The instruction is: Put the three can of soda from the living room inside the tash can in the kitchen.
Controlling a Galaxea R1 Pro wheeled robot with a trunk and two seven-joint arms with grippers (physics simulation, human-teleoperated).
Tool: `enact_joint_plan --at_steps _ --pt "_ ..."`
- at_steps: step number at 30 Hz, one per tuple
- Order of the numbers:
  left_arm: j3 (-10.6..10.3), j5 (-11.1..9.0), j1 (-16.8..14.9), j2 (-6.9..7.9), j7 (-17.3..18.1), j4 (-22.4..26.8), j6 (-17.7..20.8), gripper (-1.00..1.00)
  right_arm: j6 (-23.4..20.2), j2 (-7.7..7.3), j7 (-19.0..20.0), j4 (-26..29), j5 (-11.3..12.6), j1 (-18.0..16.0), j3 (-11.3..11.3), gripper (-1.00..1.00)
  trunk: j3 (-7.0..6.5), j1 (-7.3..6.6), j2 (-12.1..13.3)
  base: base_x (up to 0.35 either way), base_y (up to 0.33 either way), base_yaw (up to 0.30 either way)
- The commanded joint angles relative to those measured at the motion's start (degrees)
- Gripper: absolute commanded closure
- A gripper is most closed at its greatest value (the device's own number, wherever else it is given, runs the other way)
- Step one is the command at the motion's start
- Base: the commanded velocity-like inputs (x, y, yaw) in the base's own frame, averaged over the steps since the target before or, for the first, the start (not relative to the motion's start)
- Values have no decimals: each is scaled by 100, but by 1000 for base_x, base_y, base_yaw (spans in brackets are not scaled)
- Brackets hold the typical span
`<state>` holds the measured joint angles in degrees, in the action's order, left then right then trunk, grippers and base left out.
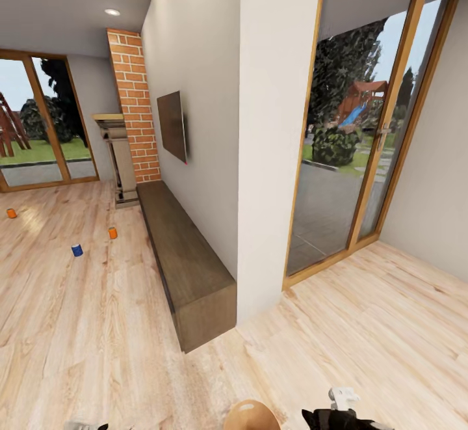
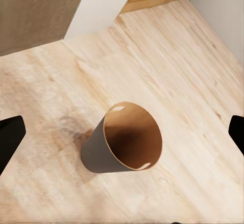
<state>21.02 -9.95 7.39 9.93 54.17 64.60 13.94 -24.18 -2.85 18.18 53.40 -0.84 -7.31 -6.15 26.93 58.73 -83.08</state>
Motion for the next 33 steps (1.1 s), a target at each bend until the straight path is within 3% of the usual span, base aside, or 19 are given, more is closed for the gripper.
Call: enact_joint_plan --at_steps 1,4,5,6,14,21,33 --pt "-2 0 33 33 33 33 1 -100 -2 4 -33 -33 -5 -33 7 -100 0 0 0 0 0 0" --pt "-2 3 118 130 130 129 19 -100 -3 17 -130 -129 -13 -130 20 -100 0 0 0 0 0 0" --pt "-2 1 126 369 2312 350 39 -100 -1 25 -986 -448 -16 -1067 25 -100 0 0 0 0 0 0" --pt "-2 -2 131 439 2393 378 52 -100 4 40 -1007 -664 -18 -1236 29 -100 0 0 0 0 0 0" --pt "6 -3 139 559 2527 415 52 -100 29 150 -1288 -1541 -21 -1820 34 -100 0 0 0 0 0 0" --pt "13 0 140 570 2545 413 50 -100 457 230 -1546 -2526 -22 -2271 35 -100 0 0 0 0 0 0" --pt "16 -6 140 571 2546 413 48 -100 652 332 -1572 -3004 -22 -2389 35 -100 0 0 0 0 0 0"
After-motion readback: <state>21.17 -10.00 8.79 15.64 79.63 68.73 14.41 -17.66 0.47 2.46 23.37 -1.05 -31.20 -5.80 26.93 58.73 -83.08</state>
